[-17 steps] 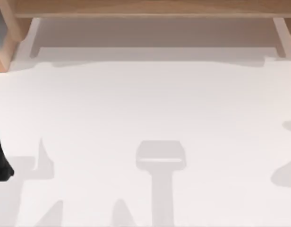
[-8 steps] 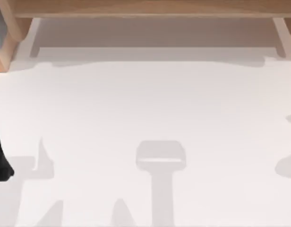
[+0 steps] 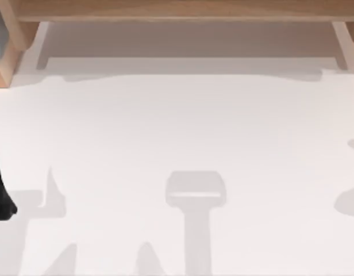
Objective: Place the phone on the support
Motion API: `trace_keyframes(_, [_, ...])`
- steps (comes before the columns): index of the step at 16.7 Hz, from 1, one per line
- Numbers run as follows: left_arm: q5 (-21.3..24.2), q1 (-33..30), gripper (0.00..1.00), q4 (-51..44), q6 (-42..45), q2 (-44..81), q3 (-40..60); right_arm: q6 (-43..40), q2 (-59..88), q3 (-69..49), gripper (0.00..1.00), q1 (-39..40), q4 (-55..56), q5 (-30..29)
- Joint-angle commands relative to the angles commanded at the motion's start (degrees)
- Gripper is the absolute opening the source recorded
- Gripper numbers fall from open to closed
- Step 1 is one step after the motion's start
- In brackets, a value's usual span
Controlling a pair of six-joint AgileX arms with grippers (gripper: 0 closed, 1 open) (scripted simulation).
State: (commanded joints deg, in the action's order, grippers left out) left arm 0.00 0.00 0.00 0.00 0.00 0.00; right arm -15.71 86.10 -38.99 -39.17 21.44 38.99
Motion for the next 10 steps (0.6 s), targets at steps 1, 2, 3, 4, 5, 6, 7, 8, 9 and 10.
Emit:
trace_keyframes(1, [0.00,0.00,1.00,0.00,0.00,0.00,0.00,0.00,0.00,0.00,0.75,0.00,0.00,0.00])
trace_keyframes(2, [0.00,0.00,1.00,0.00,0.00,0.00,0.00,0.00,0.00,0.00,0.83,0.00,0.00,0.00])
trace_keyframes(3, [0.00,0.00,1.00,0.00,0.00,0.00,0.00,0.00,0.00,0.00,0.90,0.00,0.00,0.00])
trace_keyframes(4, [0.00,0.00,1.00,0.00,0.00,0.00,0.00,0.00,0.00,0.00,0.98,0.00,0.00,0.00])
trace_keyframes(5, [0.00,0.00,1.00,0.00,0.00,0.00,0.00,0.00,0.00,0.00,1.00,0.00,0.00,0.00])
trace_keyframes(6, [0.00,0.00,1.00,0.00,0.00,0.00,0.00,0.00,0.00,0.00,1.00,0.00,0.00,0.00])
trace_keyframes(7, [0.00,0.00,1.00,0.00,0.00,0.00,0.00,0.00,0.00,0.00,1.00,0.00,0.00,0.00])
trace_keyframes(8, [0.00,0.00,1.00,0.00,0.00,0.00,0.00,0.00,0.00,0.00,1.00,0.00,0.00,0.00])
trace_keyframes(9, [0.00,0.00,1.00,0.00,0.00,0.00,0.00,0.00,0.00,0.00,1.00,0.00,0.00,0.00])
trace_keyframes(10, [0.00,0.00,1.00,0.00,0.00,0.00,0.00,0.00,0.00,0.00,1.00,0.00,0.00,0.00])
